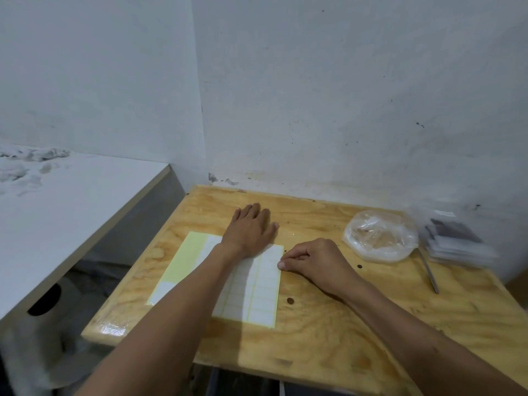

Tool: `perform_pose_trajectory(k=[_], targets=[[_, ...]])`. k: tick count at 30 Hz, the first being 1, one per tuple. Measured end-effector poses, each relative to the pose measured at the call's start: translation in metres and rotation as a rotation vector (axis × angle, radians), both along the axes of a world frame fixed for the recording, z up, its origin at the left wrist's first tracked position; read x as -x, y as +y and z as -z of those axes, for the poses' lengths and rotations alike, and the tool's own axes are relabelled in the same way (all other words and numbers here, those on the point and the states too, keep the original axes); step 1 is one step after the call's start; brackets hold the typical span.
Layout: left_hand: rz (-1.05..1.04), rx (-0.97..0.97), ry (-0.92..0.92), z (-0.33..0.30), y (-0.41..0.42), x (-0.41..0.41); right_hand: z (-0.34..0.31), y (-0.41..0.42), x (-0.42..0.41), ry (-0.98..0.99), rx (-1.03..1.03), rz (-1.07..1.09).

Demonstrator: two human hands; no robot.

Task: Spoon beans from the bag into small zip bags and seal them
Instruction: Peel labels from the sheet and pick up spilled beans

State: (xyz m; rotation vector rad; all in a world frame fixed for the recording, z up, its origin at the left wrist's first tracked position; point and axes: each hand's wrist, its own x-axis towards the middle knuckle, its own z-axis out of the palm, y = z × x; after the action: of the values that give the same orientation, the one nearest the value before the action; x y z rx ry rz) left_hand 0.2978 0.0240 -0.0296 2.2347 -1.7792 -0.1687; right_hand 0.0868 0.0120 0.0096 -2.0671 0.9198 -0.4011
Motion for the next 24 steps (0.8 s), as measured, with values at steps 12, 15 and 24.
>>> perform_pose_trajectory(k=[12, 15, 24], targets=[[0.045, -0.018, -0.014, -0.009, 0.003, 0.033, -0.022, 0.024, 0.03, -0.043, -0.266, 0.063], [0.034, -0.024, -0.018, -0.007, 0.008, 0.039, -0.018, 0.037, 0.038, -0.051, -0.205, -0.097], [0.029, -0.033, -0.039, -0.01, 0.012, 0.042, -0.011, 0.036, 0.039, -0.062, -0.138, -0.107]])
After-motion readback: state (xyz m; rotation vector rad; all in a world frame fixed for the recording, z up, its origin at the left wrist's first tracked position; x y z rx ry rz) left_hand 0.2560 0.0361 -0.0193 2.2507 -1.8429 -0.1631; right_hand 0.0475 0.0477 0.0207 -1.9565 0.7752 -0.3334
